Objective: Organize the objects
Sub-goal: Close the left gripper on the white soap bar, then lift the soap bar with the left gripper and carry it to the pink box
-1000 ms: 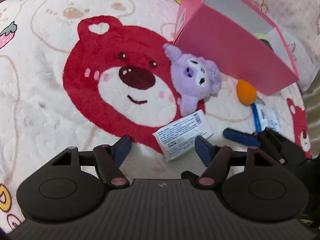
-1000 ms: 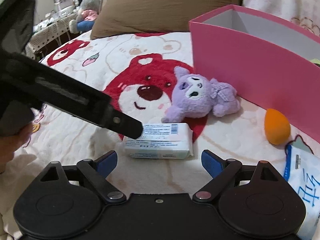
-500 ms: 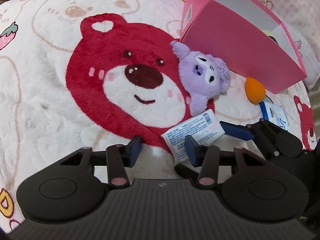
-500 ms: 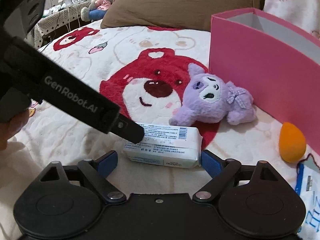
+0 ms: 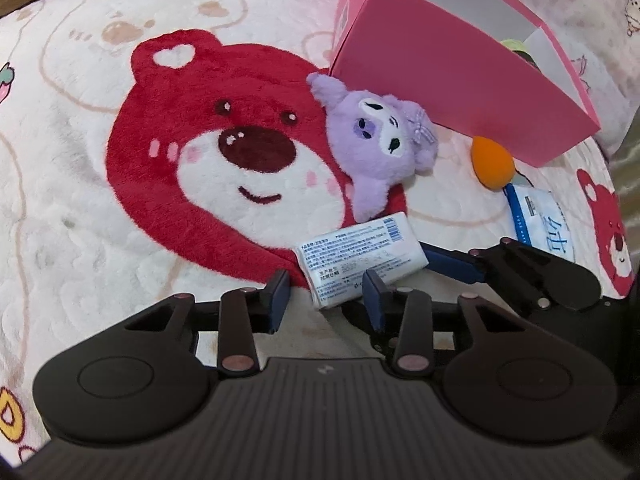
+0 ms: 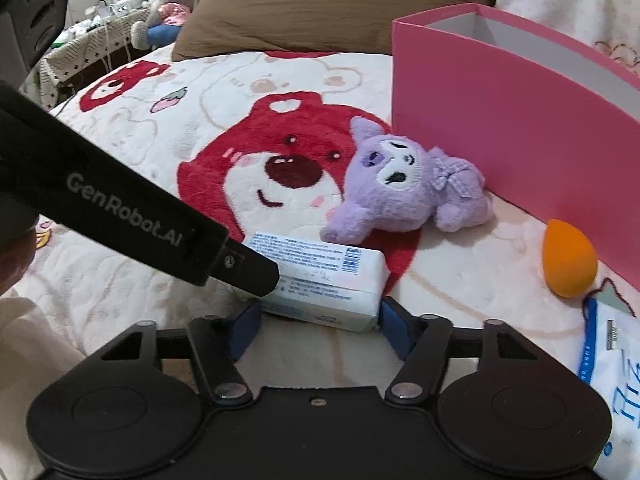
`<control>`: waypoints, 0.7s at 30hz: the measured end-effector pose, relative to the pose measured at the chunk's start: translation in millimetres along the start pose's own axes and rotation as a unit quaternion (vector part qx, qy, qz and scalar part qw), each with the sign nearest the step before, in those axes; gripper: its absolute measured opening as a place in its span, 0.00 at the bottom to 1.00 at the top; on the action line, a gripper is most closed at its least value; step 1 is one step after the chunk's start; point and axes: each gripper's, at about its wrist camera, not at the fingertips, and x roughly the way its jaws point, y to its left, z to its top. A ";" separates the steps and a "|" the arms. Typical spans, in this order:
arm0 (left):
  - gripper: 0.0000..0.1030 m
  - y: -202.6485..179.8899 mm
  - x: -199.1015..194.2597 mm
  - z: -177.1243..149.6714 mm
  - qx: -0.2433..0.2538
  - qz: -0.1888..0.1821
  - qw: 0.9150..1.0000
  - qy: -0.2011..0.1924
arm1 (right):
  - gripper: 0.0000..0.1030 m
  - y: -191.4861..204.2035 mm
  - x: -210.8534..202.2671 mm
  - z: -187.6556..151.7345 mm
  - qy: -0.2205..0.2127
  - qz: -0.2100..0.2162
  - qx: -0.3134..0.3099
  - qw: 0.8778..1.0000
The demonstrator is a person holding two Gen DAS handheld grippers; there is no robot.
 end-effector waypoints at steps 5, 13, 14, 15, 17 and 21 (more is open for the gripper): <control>0.38 3.1 -1.6 3.3 -0.009 0.003 1.000 0.000 | 0.64 -4.9 -2.3 -0.4 0.000 0.003 0.011 1.000; 0.39 4.7 2.0 4.8 0.010 -0.019 1.000 -0.014 | 0.76 -5.7 -0.7 0.1 -0.001 0.034 0.022 0.999; 0.39 4.3 2.1 4.9 0.011 -0.028 0.999 -0.015 | 0.77 -5.2 0.8 0.0 -0.002 0.035 0.022 0.999; 0.38 3.2 2.3 5.0 0.012 -0.027 0.999 -0.017 | 0.78 -4.9 1.7 0.2 -0.004 0.037 0.021 0.999; 0.38 1.0 4.2 4.3 0.016 -0.023 0.999 -0.015 | 0.81 -5.8 3.6 0.3 -0.005 0.041 0.026 0.999; 0.38 0.2 10.0 3.6 0.013 -0.018 1.000 -0.013 | 0.83 -6.3 9.2 1.7 -0.009 0.041 0.022 0.999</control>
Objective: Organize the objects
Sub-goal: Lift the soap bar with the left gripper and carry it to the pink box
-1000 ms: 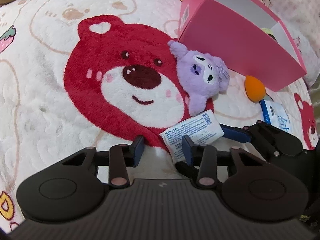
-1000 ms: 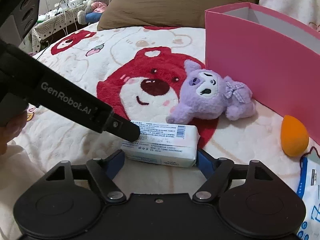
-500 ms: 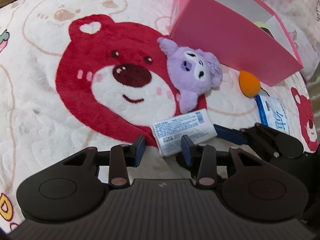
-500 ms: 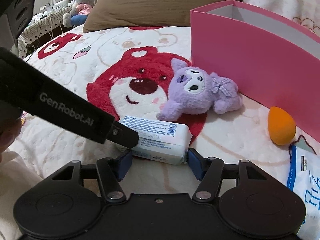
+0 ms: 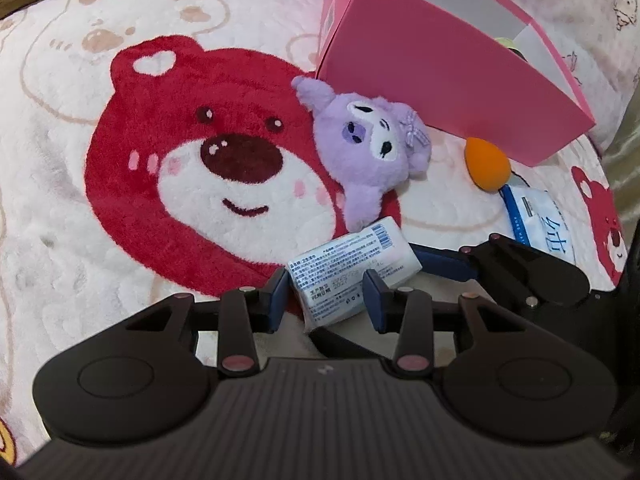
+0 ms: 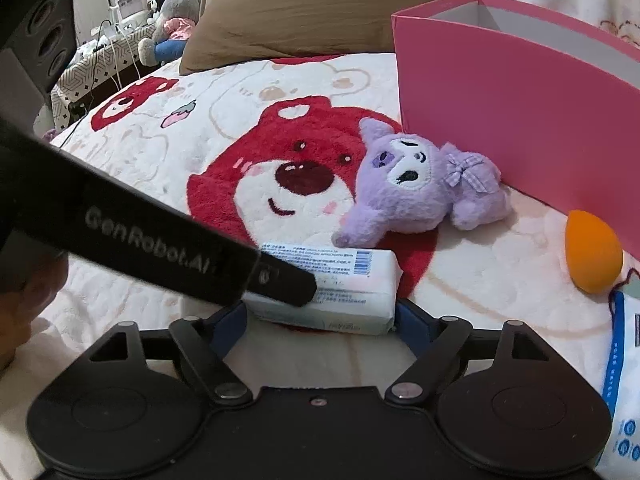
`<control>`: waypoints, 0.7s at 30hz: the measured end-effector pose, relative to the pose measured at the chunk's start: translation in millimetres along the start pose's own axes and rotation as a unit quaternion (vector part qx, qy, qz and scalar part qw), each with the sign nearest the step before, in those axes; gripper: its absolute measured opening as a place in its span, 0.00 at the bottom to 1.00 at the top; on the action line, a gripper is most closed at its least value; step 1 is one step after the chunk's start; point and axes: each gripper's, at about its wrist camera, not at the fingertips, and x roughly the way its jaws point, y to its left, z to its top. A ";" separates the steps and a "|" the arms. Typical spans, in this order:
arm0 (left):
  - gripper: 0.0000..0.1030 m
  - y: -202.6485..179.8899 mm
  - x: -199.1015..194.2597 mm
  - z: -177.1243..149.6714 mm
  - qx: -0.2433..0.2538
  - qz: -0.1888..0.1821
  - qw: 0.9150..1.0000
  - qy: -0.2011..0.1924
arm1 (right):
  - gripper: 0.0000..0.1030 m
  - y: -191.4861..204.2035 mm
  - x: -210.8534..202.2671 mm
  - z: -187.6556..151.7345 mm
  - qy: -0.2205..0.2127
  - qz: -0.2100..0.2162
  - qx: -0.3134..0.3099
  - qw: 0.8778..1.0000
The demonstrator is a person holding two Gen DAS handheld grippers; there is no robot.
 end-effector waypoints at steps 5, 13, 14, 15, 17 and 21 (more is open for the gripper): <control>0.38 -2.5 -3.2 1.9 -0.009 -0.008 1.000 -0.003 | 0.85 6.7 1.1 -0.1 -0.001 -0.012 -0.013 1.000; 0.40 -15.8 -9.7 0.4 0.008 -0.005 1.000 0.003 | 0.84 8.8 -10.1 0.2 -0.003 -0.017 0.001 1.000; 0.40 -16.5 -9.2 -0.7 0.011 -0.009 1.000 0.006 | 0.84 9.8 -11.9 0.1 -0.002 -0.017 0.002 1.000; 0.40 -17.3 -9.0 -1.6 0.011 -0.010 1.000 0.009 | 0.84 10.9 -14.0 -0.1 -0.003 -0.018 0.002 1.000; 0.40 -18.5 -9.4 -3.0 0.010 -0.019 1.000 0.018 | 0.84 13.0 -18.5 0.4 -0.006 -0.023 0.001 1.000; 0.40 -23.9 -15.9 -3.7 0.013 -0.026 0.999 0.014 | 0.84 11.8 -26.7 4.6 -0.008 -0.036 0.007 0.999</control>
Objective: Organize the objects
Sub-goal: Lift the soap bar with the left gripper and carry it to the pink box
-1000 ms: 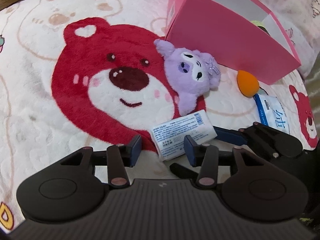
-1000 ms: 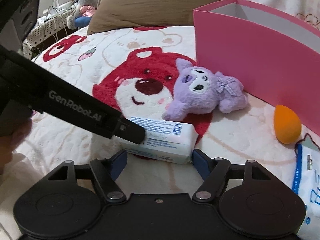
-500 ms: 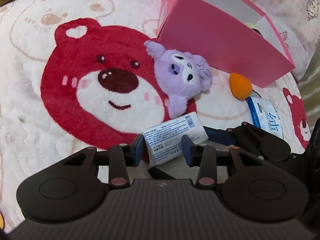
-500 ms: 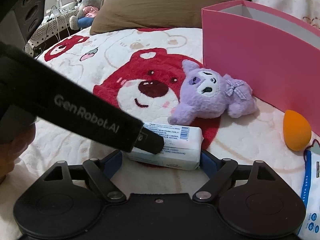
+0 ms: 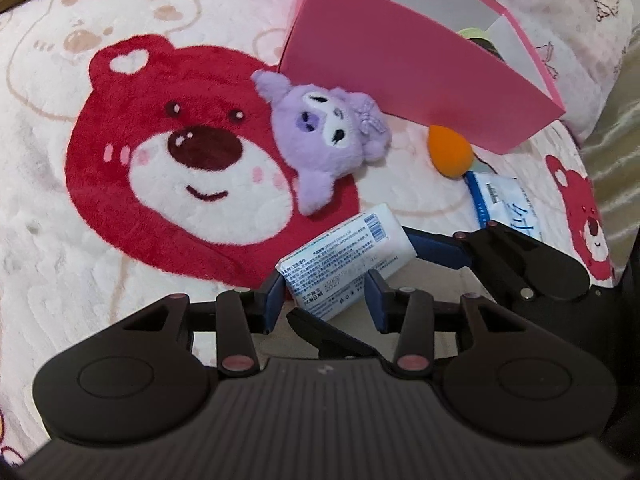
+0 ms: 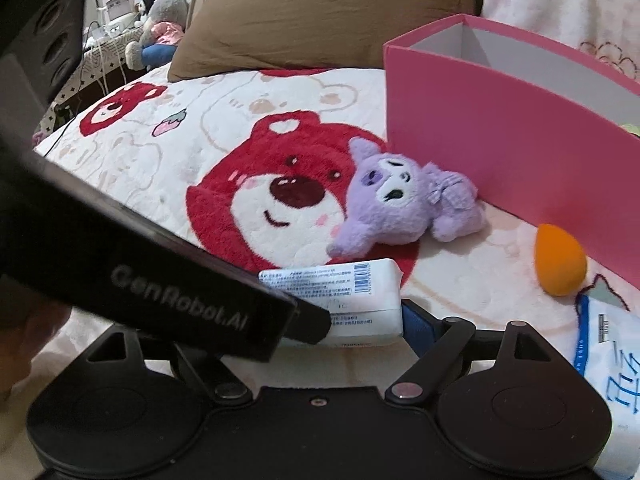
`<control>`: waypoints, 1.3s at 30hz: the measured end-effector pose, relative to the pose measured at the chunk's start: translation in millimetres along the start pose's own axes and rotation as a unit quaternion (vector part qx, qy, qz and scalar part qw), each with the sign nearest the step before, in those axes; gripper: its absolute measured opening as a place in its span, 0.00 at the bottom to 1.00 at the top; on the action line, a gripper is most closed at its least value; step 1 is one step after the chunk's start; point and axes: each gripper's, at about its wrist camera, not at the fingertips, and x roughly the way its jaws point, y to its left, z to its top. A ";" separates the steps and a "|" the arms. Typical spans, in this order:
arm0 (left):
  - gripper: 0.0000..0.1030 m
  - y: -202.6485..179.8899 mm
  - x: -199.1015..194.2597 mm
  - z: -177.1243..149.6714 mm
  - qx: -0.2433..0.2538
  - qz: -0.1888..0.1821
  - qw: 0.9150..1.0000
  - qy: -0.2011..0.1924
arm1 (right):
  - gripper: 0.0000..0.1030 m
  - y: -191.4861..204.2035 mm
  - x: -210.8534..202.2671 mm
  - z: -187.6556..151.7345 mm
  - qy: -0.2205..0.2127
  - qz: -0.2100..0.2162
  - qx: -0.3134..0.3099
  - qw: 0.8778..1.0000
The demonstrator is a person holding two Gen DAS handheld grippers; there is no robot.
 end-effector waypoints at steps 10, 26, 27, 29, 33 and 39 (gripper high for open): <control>0.40 -14.9 -32.6 5.3 0.004 -0.032 0.999 -0.025 | 0.77 4.3 -33.7 5.0 -0.012 -0.032 -0.011 0.999; 0.39 -35.8 -69.4 9.7 0.026 -0.035 0.998 -0.037 | 0.56 -6.5 -79.4 18.8 -0.013 -0.019 0.026 0.999; 0.39 -37.7 -71.8 9.6 0.027 -0.035 0.998 -0.039 | 0.55 -6.9 -81.3 19.0 -0.013 -0.019 0.029 0.999; 0.39 -41.7 -76.1 8.8 0.030 -0.035 0.998 -0.043 | 0.55 -7.0 -86.1 20.0 -0.014 -0.019 0.030 0.999; 0.39 -50.4 -85.7 7.0 0.034 -0.039 0.997 -0.055 | 0.54 -7.3 -96.4 21.4 -0.020 -0.022 0.033 0.999; 0.39 -57.6 -89.1 6.0 0.029 -0.044 0.997 -0.061 | 0.54 -11.0 -109.8 22.9 -0.022 -0.026 0.039 0.999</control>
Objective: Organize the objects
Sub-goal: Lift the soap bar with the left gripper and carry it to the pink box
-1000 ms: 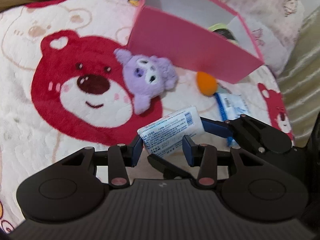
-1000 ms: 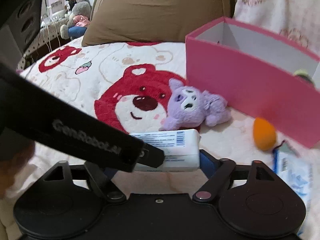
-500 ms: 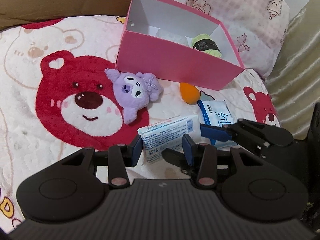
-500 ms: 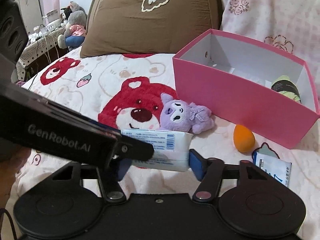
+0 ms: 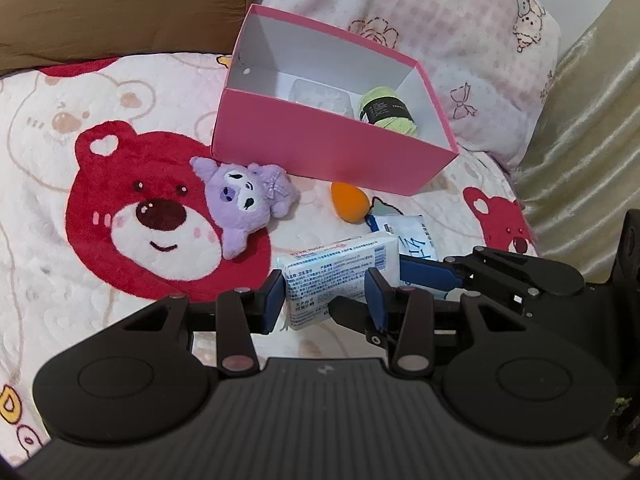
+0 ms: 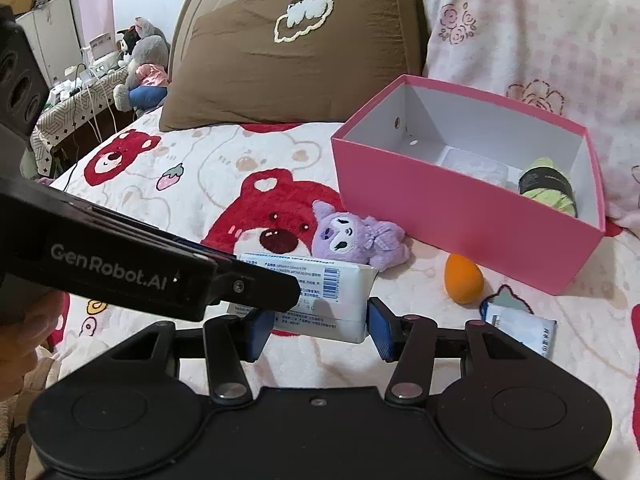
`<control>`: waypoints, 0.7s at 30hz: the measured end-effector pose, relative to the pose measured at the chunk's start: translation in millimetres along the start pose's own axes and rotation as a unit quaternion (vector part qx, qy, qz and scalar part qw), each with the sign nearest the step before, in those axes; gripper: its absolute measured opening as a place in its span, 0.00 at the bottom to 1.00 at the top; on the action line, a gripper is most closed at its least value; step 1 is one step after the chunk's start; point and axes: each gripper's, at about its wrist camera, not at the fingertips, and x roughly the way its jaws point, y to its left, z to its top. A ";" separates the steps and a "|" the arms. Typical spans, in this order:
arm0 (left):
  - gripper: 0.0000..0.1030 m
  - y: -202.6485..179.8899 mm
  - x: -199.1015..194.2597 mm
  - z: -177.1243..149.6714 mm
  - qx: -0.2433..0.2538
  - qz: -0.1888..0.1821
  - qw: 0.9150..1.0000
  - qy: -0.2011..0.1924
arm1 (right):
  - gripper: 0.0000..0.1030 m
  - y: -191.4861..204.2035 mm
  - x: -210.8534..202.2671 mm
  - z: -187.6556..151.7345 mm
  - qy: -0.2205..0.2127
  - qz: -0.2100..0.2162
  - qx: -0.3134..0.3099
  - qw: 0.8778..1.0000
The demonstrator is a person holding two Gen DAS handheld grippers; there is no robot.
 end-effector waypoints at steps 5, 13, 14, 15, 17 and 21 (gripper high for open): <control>0.39 -7.9 -3.5 2.3 0.002 0.000 1.000 -0.003 | 0.55 -3.1 -6.1 1.8 0.001 -0.001 0.003 1.000; 0.39 -16.2 -7.5 22.0 0.010 -0.008 1.000 -0.002 | 0.55 -17.2 -12.3 15.5 0.002 0.013 0.005 1.000; 0.39 -17.6 -7.8 25.3 0.010 -0.009 1.000 -0.003 | 0.55 -18.2 -13.4 18.4 0.001 0.011 0.004 1.000; 0.39 -19.0 -8.5 28.9 0.011 -0.010 1.000 -0.004 | 0.55 -18.8 -15.0 21.0 -0.001 0.009 0.003 1.000; 0.39 -22.6 -10.2 35.7 0.013 -0.014 1.000 -0.007 | 0.55 -20.2 -17.9 26.7 -0.004 0.005 0.001 1.000; 0.39 -31.5 -16.2 45.9 0.015 -0.023 0.999 -0.026 | 0.55 -27.5 -28.5 42.2 -0.006 -0.002 0.022 1.000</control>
